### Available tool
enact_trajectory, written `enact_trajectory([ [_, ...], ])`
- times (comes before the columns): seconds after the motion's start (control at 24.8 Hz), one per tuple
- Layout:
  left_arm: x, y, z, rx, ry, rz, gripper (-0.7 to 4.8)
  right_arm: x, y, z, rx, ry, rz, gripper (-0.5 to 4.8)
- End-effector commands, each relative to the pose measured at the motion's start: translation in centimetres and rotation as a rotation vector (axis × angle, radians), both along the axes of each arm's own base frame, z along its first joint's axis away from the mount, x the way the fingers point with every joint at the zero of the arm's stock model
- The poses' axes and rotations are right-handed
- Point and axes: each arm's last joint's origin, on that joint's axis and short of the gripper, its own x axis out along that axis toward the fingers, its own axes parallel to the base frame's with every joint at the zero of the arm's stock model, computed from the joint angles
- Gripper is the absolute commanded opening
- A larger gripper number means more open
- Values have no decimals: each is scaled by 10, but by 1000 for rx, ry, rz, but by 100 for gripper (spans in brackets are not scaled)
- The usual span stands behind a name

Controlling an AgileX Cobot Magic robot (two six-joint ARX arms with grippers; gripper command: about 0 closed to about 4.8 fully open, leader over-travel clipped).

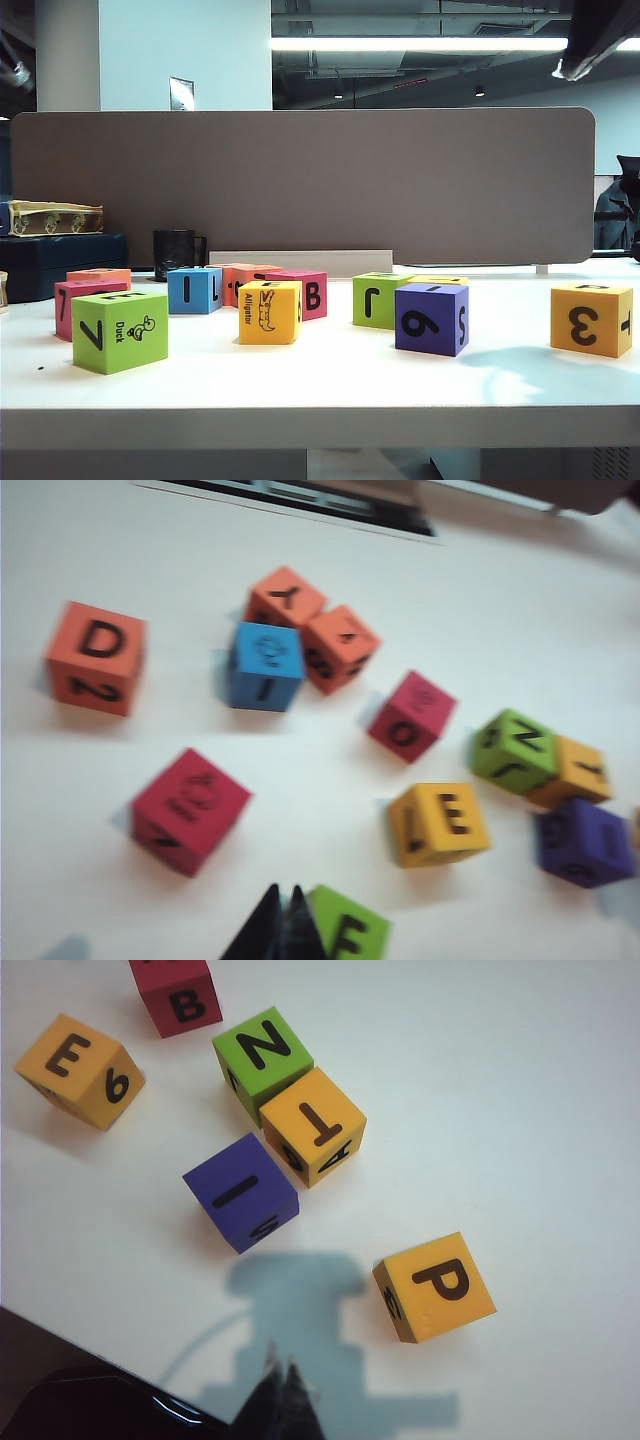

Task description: Select the appropriate blocks from the scattered letter blocks on the table and arrange them in a row to spell out "DEEP".

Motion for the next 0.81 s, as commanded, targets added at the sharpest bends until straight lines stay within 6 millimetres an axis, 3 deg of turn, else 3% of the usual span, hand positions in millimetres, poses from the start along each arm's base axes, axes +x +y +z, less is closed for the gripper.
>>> enact_trajectory([
  [0.04,2,2,1,111,-7,44,-6,-1,-1,2,4,-6,0,-1],
  [0.16,11,4,4,205,62,73,-6,-1,0,2,5,-8,0,-2],
  [0.36,29,4,14,221,97,70,-6,-1,0,2,5,-7,0,-1],
  [0.81,90,1,24,242,168,50,-6,4,3,0,-2,11,3,-2],
])
